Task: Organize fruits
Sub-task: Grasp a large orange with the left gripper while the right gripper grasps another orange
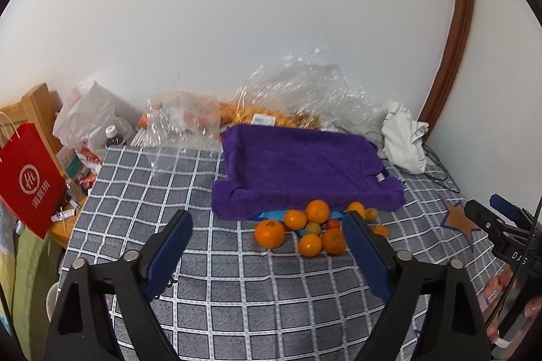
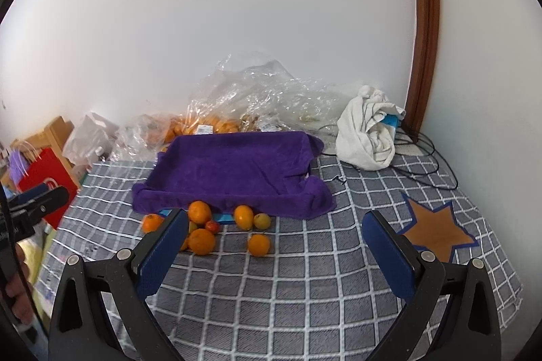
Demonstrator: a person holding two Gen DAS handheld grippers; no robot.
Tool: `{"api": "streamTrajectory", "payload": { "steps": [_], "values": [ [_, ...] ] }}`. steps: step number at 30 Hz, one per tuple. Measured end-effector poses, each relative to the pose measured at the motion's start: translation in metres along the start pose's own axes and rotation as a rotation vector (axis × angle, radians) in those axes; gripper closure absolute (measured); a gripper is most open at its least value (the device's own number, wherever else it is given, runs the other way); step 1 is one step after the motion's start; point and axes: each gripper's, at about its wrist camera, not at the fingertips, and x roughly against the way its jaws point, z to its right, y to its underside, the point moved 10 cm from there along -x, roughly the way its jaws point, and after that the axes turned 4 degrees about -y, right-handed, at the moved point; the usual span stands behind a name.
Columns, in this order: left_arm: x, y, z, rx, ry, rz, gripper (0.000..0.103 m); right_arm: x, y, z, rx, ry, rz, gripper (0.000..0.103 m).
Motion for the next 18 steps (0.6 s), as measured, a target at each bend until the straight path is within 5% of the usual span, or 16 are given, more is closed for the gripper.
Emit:
{"api": "streamTrajectory", "payload": {
  "steps": [5,7,12,18],
  "values": [
    [-0.029,0.018,-0.011,0.015,0.004,-0.064,0.031,-0.047,0.033,0.002,-0.02,-0.052,-0.121,0.013],
    [-0.04,0.027,-0.013,0.015,-0.002,-0.091,0.036,-0.068,0.049,0.004,-0.024,-0.048,-0.176,0.026],
    [-0.059,0.041,-0.017,-0.023,-0.029,-0.117,0.039,-0.11,0.078,0.007,-0.073,-0.075,-0.266,0.041],
    [-0.077,0.047,-0.019,0.042,0.048,-0.147,0.04,-0.137,0.088,-0.004,-0.063,-0.116,-0.271,0.043]
  ]
}}
